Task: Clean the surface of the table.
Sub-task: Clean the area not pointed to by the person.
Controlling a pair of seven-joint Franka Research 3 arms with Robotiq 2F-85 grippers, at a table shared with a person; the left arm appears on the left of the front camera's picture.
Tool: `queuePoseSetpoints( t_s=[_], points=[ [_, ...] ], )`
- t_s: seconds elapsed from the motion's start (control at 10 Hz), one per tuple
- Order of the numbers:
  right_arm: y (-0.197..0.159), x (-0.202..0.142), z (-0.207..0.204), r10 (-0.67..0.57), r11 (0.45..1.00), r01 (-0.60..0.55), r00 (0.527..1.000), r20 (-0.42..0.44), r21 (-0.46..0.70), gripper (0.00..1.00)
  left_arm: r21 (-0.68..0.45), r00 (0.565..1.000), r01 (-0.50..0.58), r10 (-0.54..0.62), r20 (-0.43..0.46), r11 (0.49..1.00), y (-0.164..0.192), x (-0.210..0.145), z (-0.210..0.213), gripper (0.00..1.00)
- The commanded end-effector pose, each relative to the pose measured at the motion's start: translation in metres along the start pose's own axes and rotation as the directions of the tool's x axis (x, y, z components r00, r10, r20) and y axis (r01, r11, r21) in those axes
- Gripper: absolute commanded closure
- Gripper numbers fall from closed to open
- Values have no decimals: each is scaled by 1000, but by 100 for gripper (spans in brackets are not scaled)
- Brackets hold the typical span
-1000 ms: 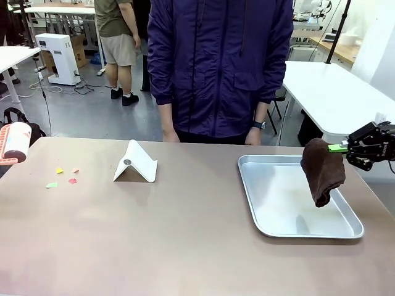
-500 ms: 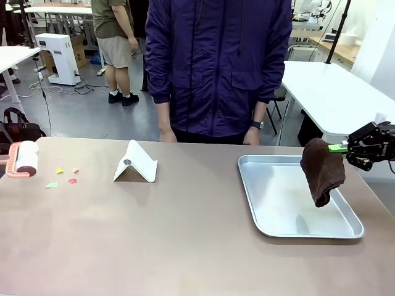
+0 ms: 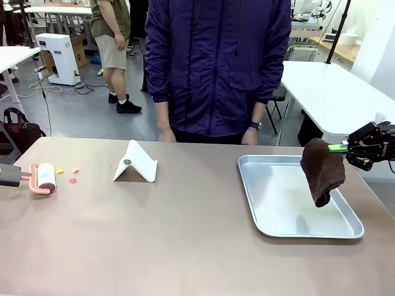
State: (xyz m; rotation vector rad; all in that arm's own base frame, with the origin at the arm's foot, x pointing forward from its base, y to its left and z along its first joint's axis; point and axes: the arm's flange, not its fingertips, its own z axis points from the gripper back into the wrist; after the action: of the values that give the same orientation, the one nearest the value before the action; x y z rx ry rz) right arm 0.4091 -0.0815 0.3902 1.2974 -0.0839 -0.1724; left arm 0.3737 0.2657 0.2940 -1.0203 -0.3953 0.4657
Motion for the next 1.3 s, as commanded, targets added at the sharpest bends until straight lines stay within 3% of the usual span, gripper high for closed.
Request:
queuePoseSetpoints(
  t_s=[0.0, 0.5, 1.2],
  points=[
    [7, 3, -1, -15, 1000, 15, 1000, -4, 4, 93, 44, 999, -3, 1, 36, 999, -8, -9, -1, 78],
    [7, 3, -1, -15, 1000, 15, 1000, -4, 4, 93, 141, 998, -51, 53, -14, 989, -11, -2, -32, 78],
    [7, 3, -1, -15, 1000, 15, 1000, -4, 4, 93, 180, 990, -10, 35, -139, 984, -59, 19, -109, 78]
  ],
)
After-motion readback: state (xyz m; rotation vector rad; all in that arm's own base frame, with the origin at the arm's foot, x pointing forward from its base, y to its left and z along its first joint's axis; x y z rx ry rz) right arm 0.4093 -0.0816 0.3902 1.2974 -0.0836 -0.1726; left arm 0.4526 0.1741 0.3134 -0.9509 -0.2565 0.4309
